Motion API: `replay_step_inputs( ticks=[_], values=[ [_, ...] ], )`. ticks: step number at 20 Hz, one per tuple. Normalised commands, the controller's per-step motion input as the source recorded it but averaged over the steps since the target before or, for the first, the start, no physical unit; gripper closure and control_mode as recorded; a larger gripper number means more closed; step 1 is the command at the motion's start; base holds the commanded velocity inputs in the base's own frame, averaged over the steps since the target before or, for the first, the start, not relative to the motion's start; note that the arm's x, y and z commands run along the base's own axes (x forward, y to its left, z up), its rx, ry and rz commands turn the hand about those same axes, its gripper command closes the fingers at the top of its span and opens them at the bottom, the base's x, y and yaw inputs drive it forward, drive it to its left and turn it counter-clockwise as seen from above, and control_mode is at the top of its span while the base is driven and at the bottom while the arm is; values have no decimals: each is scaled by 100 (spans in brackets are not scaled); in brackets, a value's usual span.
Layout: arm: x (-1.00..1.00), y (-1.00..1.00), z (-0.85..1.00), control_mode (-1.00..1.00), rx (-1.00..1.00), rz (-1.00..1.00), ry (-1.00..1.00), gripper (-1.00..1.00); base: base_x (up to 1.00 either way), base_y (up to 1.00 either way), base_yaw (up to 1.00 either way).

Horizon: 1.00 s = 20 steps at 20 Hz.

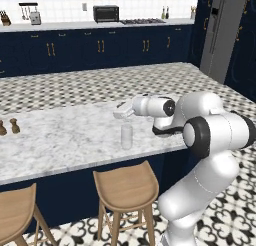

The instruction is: Take a straw from the drawer in front and place it inside the glass cup on the dining counter.

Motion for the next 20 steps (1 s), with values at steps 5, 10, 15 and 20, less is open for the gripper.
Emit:
replay_step_inputs(
  ticks=[5, 10, 15, 20],
  values=[
    [22, -50, -35, -100, 7, 22, -6, 100, 0, 0, 0],
    [15, -42, -25, -100, 13, 25, -10, 100, 0, 0, 0],
    [33, -30, -18, -100, 24, 29, -9, 100, 0, 0, 0],
    [43, -51, -40, -100, 23, 33, -4, 100, 0, 0, 0]
  ],
)
